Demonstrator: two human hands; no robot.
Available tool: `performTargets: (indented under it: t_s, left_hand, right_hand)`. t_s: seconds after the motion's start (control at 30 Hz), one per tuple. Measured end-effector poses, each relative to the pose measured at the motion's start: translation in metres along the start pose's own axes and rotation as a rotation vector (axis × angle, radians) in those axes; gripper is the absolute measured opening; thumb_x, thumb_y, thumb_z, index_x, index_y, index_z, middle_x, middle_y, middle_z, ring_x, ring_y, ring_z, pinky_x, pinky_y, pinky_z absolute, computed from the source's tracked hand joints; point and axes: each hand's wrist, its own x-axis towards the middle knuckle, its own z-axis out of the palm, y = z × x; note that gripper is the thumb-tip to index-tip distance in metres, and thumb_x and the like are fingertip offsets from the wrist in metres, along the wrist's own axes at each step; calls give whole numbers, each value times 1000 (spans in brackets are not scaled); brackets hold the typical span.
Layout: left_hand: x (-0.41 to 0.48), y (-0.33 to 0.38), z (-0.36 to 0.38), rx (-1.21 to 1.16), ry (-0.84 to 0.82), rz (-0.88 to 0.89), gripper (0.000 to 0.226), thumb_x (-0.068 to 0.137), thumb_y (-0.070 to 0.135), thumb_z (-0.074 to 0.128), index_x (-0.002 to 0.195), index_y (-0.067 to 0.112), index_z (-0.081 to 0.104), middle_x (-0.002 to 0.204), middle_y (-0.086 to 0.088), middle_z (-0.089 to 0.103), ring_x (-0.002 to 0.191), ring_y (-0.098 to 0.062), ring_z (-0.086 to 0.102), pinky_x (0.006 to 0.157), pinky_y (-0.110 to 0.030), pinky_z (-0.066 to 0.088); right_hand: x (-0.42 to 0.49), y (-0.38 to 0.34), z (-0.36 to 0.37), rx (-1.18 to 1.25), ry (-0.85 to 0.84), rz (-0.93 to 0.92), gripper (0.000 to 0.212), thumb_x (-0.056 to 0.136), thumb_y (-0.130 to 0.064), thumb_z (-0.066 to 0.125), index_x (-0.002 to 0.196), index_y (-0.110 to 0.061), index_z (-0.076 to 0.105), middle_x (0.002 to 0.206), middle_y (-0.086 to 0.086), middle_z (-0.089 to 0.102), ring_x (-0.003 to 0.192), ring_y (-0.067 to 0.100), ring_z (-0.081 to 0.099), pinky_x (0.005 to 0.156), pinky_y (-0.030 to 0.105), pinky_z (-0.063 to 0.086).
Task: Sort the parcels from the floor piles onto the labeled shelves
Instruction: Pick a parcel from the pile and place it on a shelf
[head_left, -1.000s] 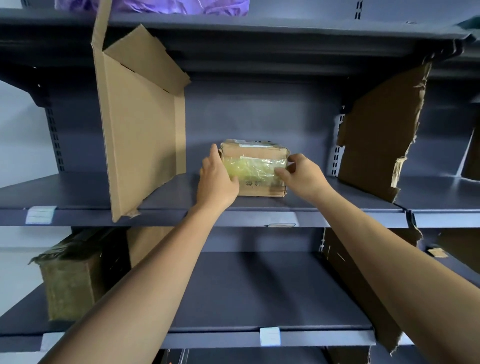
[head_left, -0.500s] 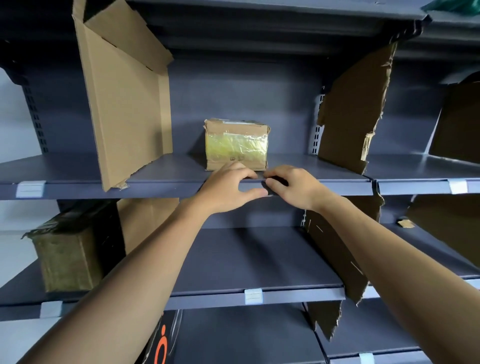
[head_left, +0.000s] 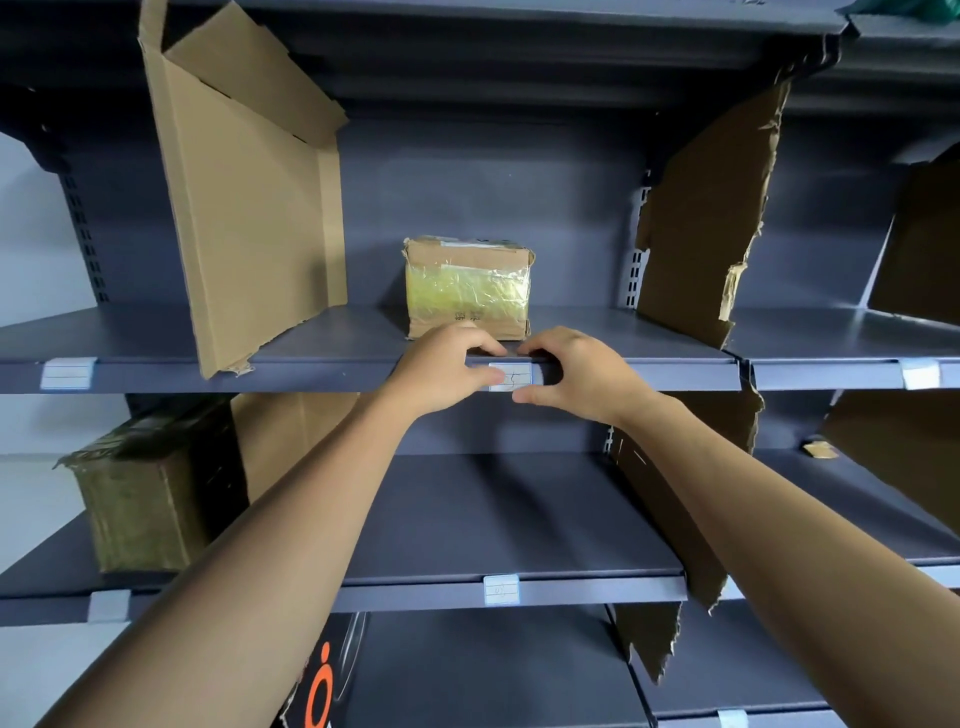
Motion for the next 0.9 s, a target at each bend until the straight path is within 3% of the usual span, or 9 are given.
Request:
performTargets:
  t_s: [0.07,0.2,0.3,0.4,0.63,0.8,0.9]
  left_hand:
    - [3,-1,0,-27,-1,-17,25,86,20,73,111,22,72,105,11,58,105,-13,56,89,-27,41]
    - [8,-3,-1,-44,-28,-17,23,87,20,73,110,21,73,101,13,57,105,-13,56,96,-31,43]
    - [10,-5,2,-68,-4,-22,19,89,22,71,108,23,73,102,12,57,105,-11,55,91,-28,41]
    - [11,-6,4,-54,4,-32,17,90,26,68,107,26,73,108,11,58,105,-8,53,85,-26,35]
    - [11,-5,4,-8,-31,-2,24,94,14,56,111,23,71,114,3,59,110,-19,55,97,-38,44]
    - [3,14,4,-128,138,58,33,93,-1,44,107,13,71,107,5,57,109,-18,55,92,-22,39]
    - [1,36,11,-185,166,80,33,92,-3,44,101,13,71,105,3,60,108,-21,57,95,-29,44]
  right_hand:
    - [4,1,2,10,24,11,54,76,-45,79,122,-23,62,119,-7,62,108,13,55,92,28,43]
    - [7,4,-1,127,38,59,36,84,-41,74,115,-22,69,115,-7,68,100,9,59,86,22,42]
    - [10,0,1,189,88,139,19,89,-36,70,103,-24,73,102,-4,73,93,13,65,86,28,50]
    - [12,-4,3,216,111,194,13,90,-31,69,99,-24,75,102,-7,74,95,14,65,88,30,51]
    - [6,-14,0,169,74,227,21,96,-23,61,113,-22,72,111,-5,72,102,13,64,93,25,47]
    - [-11,-22,-3,109,130,188,31,99,-11,48,121,-17,69,122,-4,67,111,14,59,90,16,39]
    - [-29,-19,-17,152,171,238,32,101,-12,45,123,-17,67,120,-6,66,110,12,58,85,11,33]
